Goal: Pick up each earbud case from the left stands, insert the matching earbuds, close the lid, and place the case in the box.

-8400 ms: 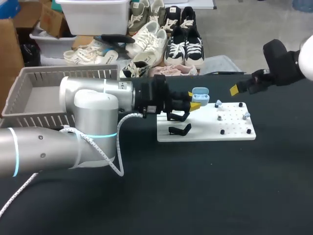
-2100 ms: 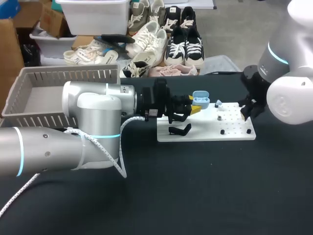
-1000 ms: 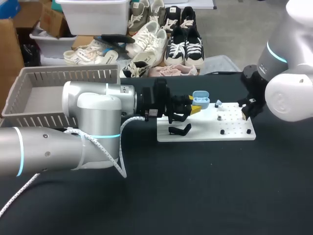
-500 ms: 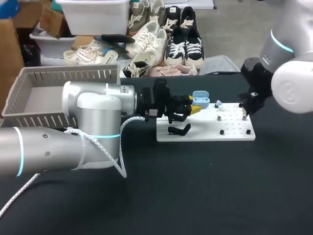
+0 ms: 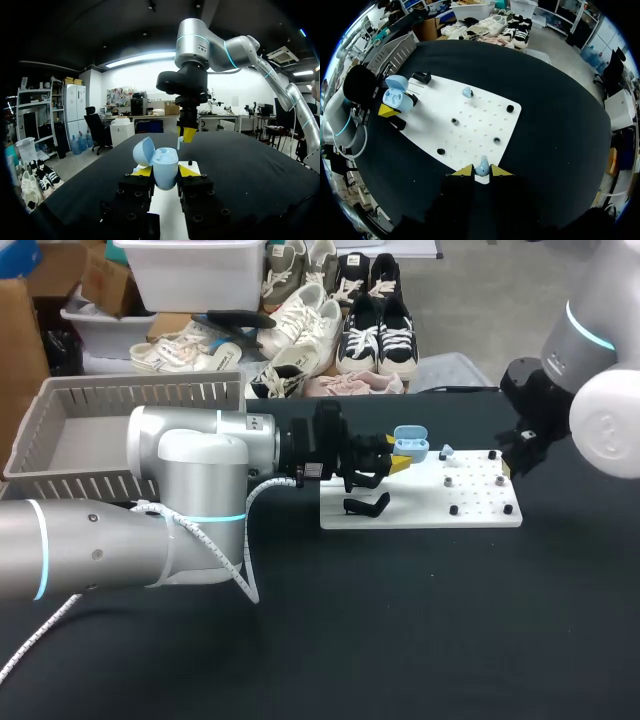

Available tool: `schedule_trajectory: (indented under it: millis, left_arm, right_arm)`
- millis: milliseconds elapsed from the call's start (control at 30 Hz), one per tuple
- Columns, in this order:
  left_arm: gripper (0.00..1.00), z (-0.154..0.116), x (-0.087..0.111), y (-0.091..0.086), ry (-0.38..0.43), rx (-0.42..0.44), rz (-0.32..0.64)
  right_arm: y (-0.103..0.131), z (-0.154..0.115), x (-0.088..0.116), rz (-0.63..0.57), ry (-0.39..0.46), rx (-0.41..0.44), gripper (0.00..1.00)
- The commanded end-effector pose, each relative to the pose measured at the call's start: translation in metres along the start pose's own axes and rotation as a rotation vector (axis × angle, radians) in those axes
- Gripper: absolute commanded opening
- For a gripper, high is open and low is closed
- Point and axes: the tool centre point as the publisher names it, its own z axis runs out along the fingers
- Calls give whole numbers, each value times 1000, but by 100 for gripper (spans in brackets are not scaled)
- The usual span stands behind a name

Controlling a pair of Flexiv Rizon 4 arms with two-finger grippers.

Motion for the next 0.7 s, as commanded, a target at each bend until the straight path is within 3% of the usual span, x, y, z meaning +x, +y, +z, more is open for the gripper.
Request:
schedule_trajectory:
  millis: [33, 300, 700]
  left_arm:
    - [0, 0, 1, -1, -3, -4, 1]
    - [0, 0, 1, -1, -3, -4, 1]
    - [0, 0, 1, -1, -3, -4, 1]
  right_arm:
    - [1, -1, 2, 3, -4, 6, 0]
    - [3, -2, 1, 19, -6, 8, 0]
    - [16, -18, 6, 567, 49, 142, 0]
